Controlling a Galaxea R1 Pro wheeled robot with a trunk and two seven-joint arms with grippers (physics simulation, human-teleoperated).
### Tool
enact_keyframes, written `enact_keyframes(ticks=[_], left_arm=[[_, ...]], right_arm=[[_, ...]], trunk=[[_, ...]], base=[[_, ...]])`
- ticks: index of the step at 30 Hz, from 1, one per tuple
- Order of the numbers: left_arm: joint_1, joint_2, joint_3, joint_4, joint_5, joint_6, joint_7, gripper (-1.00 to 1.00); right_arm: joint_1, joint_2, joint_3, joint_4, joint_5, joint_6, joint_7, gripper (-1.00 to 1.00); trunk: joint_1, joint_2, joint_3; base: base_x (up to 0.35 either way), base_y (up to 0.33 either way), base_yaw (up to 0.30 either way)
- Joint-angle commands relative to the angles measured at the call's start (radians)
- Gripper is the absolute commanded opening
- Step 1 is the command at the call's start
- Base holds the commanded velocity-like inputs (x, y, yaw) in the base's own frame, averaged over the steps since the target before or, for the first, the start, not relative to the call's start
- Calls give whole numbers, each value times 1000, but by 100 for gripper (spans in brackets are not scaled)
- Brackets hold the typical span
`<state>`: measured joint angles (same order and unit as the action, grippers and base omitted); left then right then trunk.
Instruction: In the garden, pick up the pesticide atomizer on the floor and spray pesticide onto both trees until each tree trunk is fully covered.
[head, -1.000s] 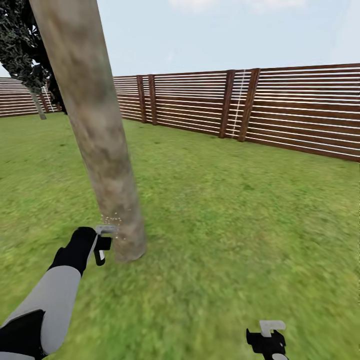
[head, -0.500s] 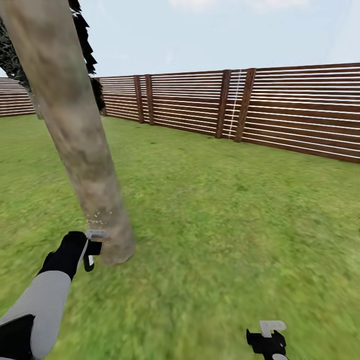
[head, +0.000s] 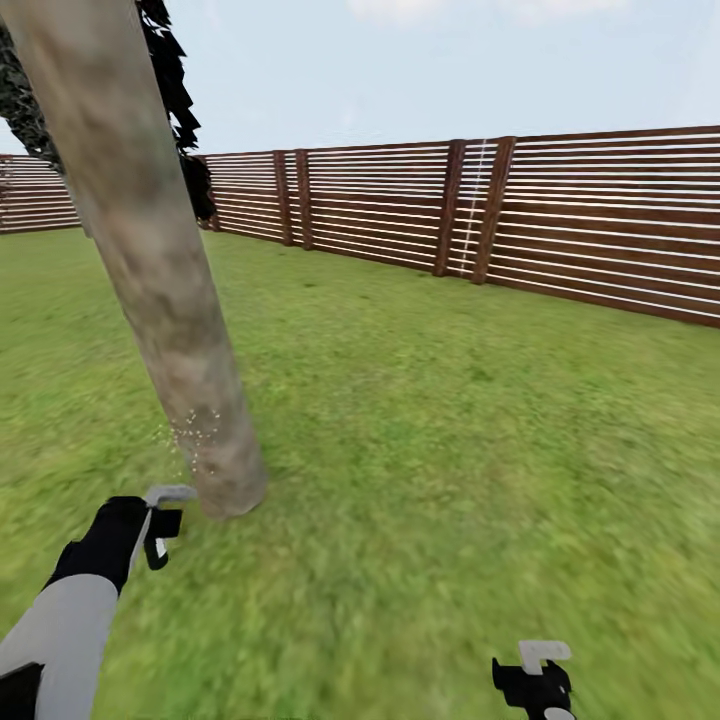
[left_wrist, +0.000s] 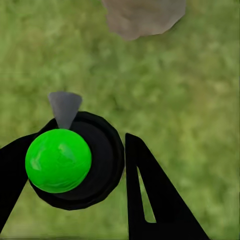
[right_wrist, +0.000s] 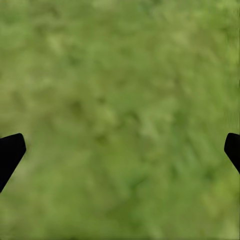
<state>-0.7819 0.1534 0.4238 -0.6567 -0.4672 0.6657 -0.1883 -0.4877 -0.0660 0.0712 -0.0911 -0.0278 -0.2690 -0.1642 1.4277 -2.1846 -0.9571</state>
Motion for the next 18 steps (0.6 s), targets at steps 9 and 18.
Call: enact_keyframes(ticks=[9,18], left_arm=[[1,-114,7,-1,-7,-3,99,-100],[9,-116,7,71,-8,-82,132,-100]], right_arm=[[0,0,8,1,-3,-1,-4,100],[0,0,8,1,-3,-1,-4,100]], trunk=[[0,0,-1],[0,0,-1]], base=[[39,-27,179],[153,-225,1]])
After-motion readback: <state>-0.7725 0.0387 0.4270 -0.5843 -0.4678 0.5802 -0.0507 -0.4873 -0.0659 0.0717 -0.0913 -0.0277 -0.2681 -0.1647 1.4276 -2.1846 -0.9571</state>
